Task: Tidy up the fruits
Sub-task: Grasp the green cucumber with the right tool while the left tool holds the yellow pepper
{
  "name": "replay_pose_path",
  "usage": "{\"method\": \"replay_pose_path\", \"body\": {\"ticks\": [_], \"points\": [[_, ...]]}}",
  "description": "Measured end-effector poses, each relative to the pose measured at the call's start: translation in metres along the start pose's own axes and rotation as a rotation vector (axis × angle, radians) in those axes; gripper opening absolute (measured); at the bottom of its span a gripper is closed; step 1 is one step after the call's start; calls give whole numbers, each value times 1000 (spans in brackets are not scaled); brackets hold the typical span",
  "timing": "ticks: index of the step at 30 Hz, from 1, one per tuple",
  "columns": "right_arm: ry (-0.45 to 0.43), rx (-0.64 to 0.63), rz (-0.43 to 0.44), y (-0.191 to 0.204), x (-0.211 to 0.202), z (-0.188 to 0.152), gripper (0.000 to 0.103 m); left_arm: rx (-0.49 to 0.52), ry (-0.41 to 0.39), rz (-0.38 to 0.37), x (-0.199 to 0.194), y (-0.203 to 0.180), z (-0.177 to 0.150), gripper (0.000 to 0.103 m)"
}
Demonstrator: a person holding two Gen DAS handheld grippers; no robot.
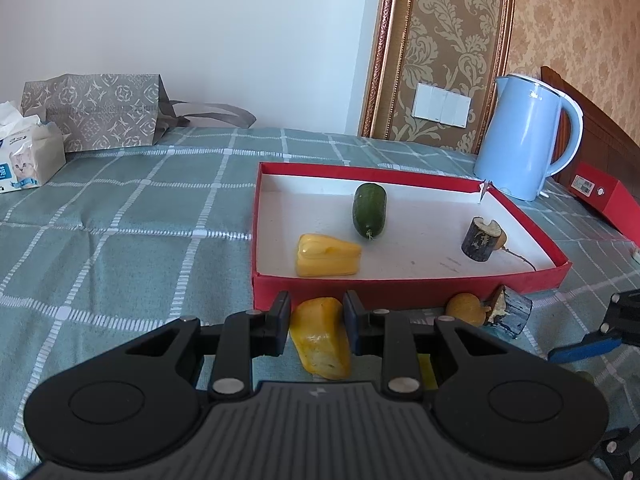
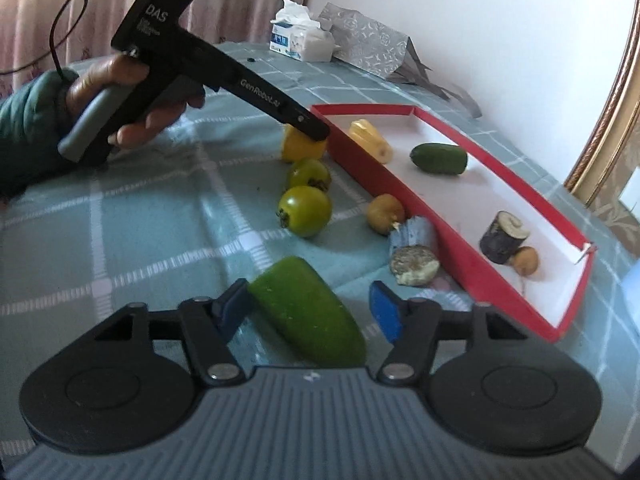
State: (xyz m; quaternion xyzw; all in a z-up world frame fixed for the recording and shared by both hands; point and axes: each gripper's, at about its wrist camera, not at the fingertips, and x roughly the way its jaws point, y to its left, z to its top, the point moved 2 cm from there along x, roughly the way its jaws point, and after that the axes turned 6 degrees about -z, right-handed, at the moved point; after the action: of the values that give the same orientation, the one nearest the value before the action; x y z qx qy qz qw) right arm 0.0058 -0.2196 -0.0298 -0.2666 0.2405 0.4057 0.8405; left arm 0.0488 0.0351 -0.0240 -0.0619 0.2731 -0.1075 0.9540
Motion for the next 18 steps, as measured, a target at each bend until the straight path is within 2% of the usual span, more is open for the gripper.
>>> {"method": "replay_pose_path", "body": {"ticks": [4, 8, 12, 14, 17, 18], "points": [[-19, 67, -1, -1, -1, -5, 53, -5, 4, 0, 2, 2, 0, 27], [-15, 157, -51, -2, 3, -4, 52, 3, 2, 4, 2, 1, 0, 27], [-4, 291, -123, -8, 14, 0, 46, 2, 2, 4, 2, 1, 0, 27], [6, 351, -126, -14, 16, 1, 47, 2, 1, 3, 2, 1, 0, 27], [6, 273, -204, -9, 18, -1, 83, 2, 1, 2, 2, 1, 1, 27], [-12, 237, -212, -8, 16, -3, 83, 2, 1, 1, 2, 1, 1, 27]]}}
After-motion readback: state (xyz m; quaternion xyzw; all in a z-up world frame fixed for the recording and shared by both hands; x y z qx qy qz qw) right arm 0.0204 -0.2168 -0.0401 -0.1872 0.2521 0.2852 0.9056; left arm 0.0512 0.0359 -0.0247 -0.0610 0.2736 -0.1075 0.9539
